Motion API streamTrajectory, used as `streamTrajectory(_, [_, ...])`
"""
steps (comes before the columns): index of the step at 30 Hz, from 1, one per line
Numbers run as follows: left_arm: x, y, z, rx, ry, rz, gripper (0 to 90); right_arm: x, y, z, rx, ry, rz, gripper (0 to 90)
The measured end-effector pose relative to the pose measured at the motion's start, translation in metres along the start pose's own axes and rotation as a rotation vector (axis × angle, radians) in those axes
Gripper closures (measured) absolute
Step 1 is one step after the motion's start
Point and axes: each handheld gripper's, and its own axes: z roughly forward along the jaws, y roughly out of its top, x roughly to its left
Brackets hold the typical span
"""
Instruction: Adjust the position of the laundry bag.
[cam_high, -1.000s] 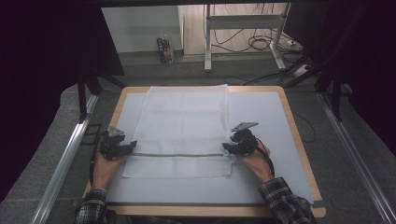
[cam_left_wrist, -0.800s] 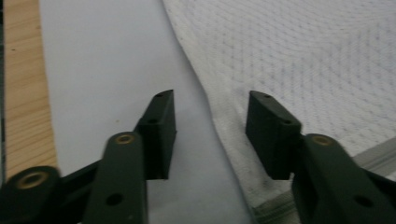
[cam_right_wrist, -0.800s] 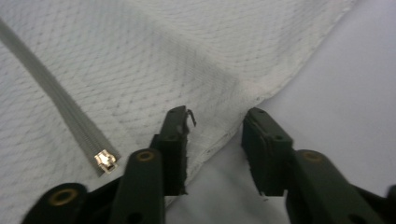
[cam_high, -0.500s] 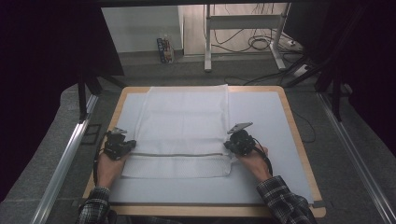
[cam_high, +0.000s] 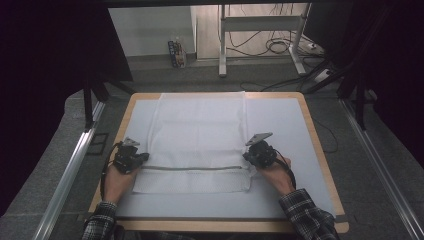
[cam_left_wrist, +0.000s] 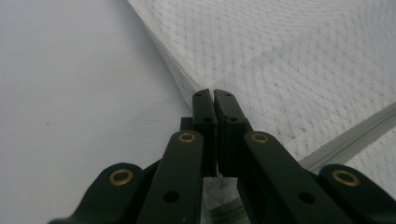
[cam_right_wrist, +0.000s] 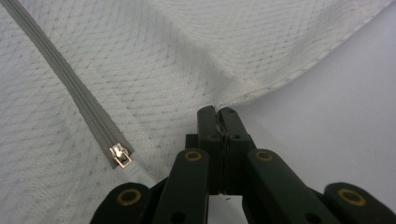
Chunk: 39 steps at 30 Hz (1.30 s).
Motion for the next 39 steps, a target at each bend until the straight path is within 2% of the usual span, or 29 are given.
streamTrajectory(2, [-0.003, 0.001, 0.000, 0.006, -0.020, 0.005, 88.8, 0.000, -0.002, -0.003, 0.006, 0.003, -0.003, 88.4])
streamTrajectory(7, [-0.008, 0.001, -0.001, 0.009, -0.030, 0.011, 88.8, -0.001, -0.007, -0.009, 0.011, 0.009, -0.003, 88.4])
streamTrajectory(9, [-0.010, 0.002, -0.001, 0.010, -0.034, 0.020, 88.8, -0.003, -0.011, -0.013, 0.016, 0.014, 0.012, 88.4])
streamTrajectory(14, [-0.019, 0.001, -0.004, 0.022, -0.050, 0.063, 88.8, -0.006, -0.017, -0.020, 0.024, 0.017, 0.021, 88.4])
streamTrajectory(21, [-0.030, 0.000, -0.006, 0.047, -0.101, 0.096, 88.8, -0.008, -0.028, -0.039, 0.000, 0.008, 0.023, 88.2])
streamTrajectory(25, [-0.038, 0.000, -0.009, 0.043, -0.121, 0.112, 88.7, -0.011, -0.035, -0.047, -0.010, 0.010, 0.033, 88.2])
streamTrajectory(30, [-0.044, -0.001, -0.009, 0.053, -0.135, 0.128, 88.6, -0.013, -0.041, -0.052, 0.000, 0.014, 0.056, 88.0])
streamTrajectory(39, [-0.057, -0.003, -0.010, 0.072, -0.159, 0.160, 88.4, -0.011, -0.056, -0.063, 0.017, 0.010, 0.068, 88.1])
